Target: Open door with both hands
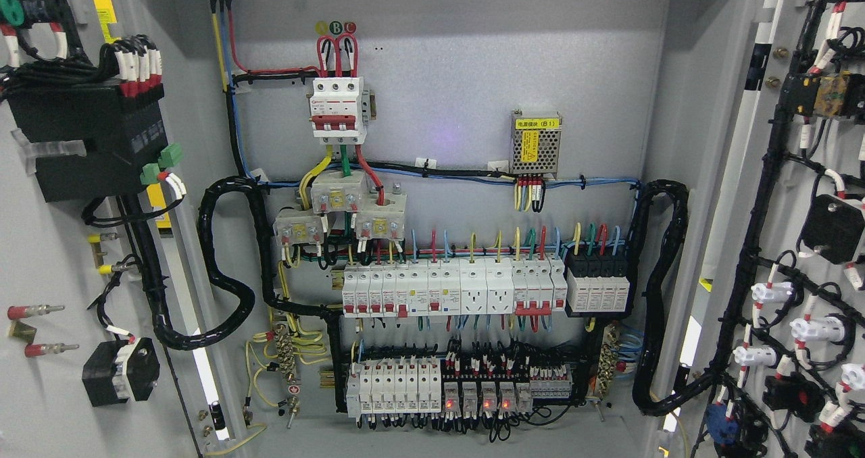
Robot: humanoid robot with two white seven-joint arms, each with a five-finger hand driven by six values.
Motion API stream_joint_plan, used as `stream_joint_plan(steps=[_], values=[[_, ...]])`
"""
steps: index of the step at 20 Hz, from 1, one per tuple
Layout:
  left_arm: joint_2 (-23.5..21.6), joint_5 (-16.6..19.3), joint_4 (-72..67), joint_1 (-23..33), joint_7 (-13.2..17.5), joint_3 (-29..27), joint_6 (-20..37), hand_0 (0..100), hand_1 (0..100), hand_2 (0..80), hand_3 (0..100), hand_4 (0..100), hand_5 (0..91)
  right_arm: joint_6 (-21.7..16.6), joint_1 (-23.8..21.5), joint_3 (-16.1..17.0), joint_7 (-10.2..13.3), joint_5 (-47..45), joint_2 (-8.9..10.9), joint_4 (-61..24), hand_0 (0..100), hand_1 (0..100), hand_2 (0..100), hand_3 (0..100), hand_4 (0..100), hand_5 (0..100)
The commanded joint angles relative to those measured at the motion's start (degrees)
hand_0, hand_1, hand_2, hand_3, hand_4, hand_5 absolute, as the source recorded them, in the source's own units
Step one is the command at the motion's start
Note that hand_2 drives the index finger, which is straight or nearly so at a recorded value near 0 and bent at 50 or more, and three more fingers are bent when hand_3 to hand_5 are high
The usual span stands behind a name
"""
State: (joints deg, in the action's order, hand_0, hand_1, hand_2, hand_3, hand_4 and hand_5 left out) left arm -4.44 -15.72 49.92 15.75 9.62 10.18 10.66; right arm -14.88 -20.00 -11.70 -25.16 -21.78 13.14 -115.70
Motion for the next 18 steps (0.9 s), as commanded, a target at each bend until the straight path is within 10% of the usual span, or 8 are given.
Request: stream_joint_plan(steps=[1,5,11,18], values=[[-4.4,0.1,51.6,5.9,5.7,1.0,-1.9,0,0,0.0,0,0,0.0,-3.2,-7.1,10.1,0.0,-0.3,3.65,-4.0,22,0,0,0,0,0],[-4.7,0.2,59.7,5.9,20.9,0.4,-1.8,0,0,0.0,0,0,0.0,-3.9,-7.2,14.8,0.0,-6.1,3.82,-4.0,22,0,0,0,0,0],[-4.6,0.3,69.3,6.1,20.4,-0.7,-1.8,0,0,0.0,0,0,0.0,-4.2,-6.4,20.2,0.0,-12.4,6.98,-4.1,22,0,0,0,0,0],[-4.8,-0.4,70.8,5.9,12.4,-8.6,3.8,0,0,0.0,0,0,0.0,-3.9,-2.0,20.9,0.1,-13.7,10.06,-4.0,22,0,0,0,0,0]])
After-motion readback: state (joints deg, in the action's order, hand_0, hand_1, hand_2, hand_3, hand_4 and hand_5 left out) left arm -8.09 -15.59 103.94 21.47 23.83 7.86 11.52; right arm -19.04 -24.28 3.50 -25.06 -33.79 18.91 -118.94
